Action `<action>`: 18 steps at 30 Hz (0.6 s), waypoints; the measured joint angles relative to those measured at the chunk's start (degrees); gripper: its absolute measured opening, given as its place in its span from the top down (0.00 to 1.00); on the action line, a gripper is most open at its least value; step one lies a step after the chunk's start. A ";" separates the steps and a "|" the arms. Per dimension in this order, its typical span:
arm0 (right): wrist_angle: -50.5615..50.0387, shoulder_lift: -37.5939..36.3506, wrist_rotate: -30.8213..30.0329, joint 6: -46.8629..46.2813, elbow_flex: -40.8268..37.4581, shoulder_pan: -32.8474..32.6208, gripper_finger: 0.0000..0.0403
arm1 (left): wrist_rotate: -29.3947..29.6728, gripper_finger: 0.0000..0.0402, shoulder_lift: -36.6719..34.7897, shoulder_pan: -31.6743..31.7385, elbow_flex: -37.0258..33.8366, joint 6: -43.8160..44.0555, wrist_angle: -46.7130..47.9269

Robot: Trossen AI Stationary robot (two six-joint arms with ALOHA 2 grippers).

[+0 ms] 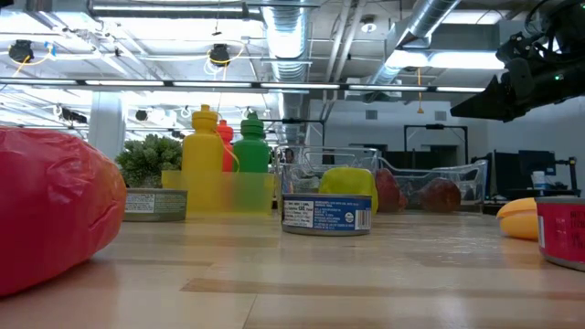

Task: Pick & Place Food Item
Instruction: Put the pink bottle into the yellow bin

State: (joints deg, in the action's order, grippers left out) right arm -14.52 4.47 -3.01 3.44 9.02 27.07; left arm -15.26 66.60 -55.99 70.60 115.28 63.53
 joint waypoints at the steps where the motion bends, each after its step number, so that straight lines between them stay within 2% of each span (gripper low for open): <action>1: 0.00 0.00 0.00 -0.02 0.00 0.00 0.92 | 0.09 1.00 -0.02 0.02 -0.18 -1.52 0.25; 8: -0.02 0.00 0.00 0.00 0.00 0.00 0.92 | 3.08 1.00 -0.10 0.02 -0.28 -9.72 8.23; 12: -0.02 0.00 0.02 -0.02 0.00 0.00 0.92 | 5.90 1.00 -0.12 0.02 -0.28 -11.45 7.52; 18: -0.02 0.00 0.00 -0.01 0.00 0.00 0.92 | 7.07 1.00 -0.12 0.02 -0.28 -11.36 6.77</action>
State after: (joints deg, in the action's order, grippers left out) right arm -14.55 4.47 -3.01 3.43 9.02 27.07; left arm -8.19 66.48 -55.96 70.32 103.92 70.30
